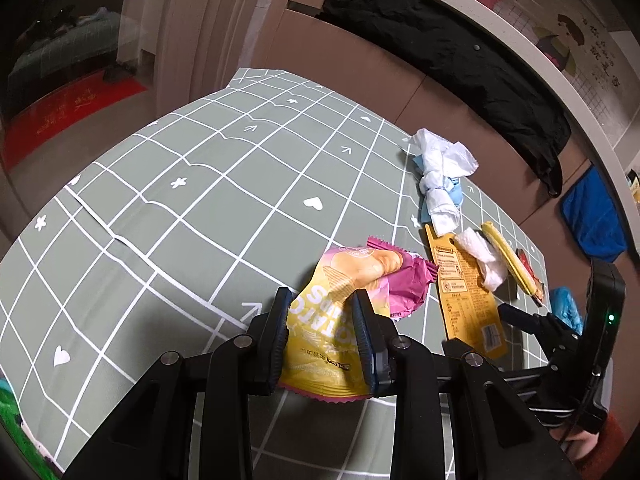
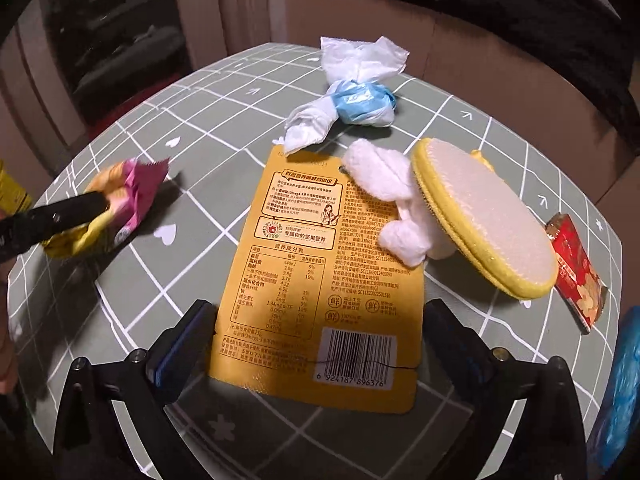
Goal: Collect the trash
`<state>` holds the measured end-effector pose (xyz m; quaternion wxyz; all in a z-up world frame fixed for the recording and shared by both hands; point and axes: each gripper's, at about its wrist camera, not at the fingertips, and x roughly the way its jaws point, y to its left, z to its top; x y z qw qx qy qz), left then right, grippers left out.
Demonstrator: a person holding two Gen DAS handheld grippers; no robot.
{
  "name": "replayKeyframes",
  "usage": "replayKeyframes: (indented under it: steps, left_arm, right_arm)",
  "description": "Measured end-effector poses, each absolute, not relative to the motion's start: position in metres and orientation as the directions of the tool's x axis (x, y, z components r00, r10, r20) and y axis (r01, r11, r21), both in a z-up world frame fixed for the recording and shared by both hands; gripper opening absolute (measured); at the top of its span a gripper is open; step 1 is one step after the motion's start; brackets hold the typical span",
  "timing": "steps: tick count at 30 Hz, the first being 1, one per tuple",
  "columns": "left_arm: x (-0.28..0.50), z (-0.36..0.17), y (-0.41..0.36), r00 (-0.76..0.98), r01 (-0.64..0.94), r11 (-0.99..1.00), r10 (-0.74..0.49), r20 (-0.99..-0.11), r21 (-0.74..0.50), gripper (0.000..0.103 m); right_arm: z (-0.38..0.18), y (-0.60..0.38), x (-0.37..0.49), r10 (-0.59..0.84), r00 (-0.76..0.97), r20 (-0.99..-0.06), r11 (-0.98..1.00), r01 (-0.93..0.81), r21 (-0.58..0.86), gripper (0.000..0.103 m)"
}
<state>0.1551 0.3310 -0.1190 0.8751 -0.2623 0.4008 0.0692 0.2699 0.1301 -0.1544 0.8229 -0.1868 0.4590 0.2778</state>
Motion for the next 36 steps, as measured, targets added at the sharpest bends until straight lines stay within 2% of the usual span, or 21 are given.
replayKeyframes:
  steps: [2, 4, 6, 7, 9, 14, 28, 36]
  left_arm:
    - [0.152, -0.117, 0.329, 0.673, -0.322, 0.853, -0.097, -0.733, -0.41, 0.032]
    - [0.151, -0.116, 0.327, 0.677, -0.313, 0.855, -0.104, -0.728, -0.413, 0.032]
    - [0.15, -0.115, 0.326, 0.679, -0.311, 0.854, -0.108, -0.726, -0.417, 0.032]
    - [0.149, -0.115, 0.326, 0.679, -0.311, 0.853, -0.11, -0.726, -0.42, 0.032]
    - [0.149, -0.114, 0.325, 0.679, -0.311, 0.851, -0.113, -0.725, -0.423, 0.032]
    - [0.147, -0.108, 0.321, 0.682, -0.311, 0.855, -0.104, -0.724, -0.416, 0.032]
    - [0.153, -0.041, 0.289, 0.767, -0.231, 0.906, -0.055, -0.64, -0.356, 0.03]
    - [0.177, 0.003, 0.222, 0.819, -0.115, 0.944, -0.085, -0.567, -0.308, 0.03]
  right_arm:
    - [-0.155, 0.13, 0.269, 0.29, 0.427, -0.856, 0.773, -0.632, -0.053, 0.1]
    - [-0.153, 0.123, 0.266, 0.298, 0.44, -0.847, 0.777, -0.628, -0.053, 0.087]
    - [-0.147, 0.112, 0.26, 0.31, 0.449, -0.838, 0.772, -0.633, -0.053, 0.06]
    - [-0.145, 0.109, 0.26, 0.316, 0.45, -0.835, 0.768, -0.638, -0.053, 0.053]
    - [-0.143, 0.105, 0.26, 0.323, 0.446, -0.834, 0.764, -0.644, -0.048, 0.03]
    - [-0.137, 0.091, 0.261, 0.37, 0.413, -0.832, 0.762, -0.648, 0.017, 0.013]
    - [-0.061, 0.055, 0.241, 0.5, 0.508, -0.701, 0.76, -0.646, 0.075, 0.009]
    - [-0.021, -0.003, 0.238, 0.497, 0.599, -0.627, 0.803, -0.593, 0.07, 0.009]
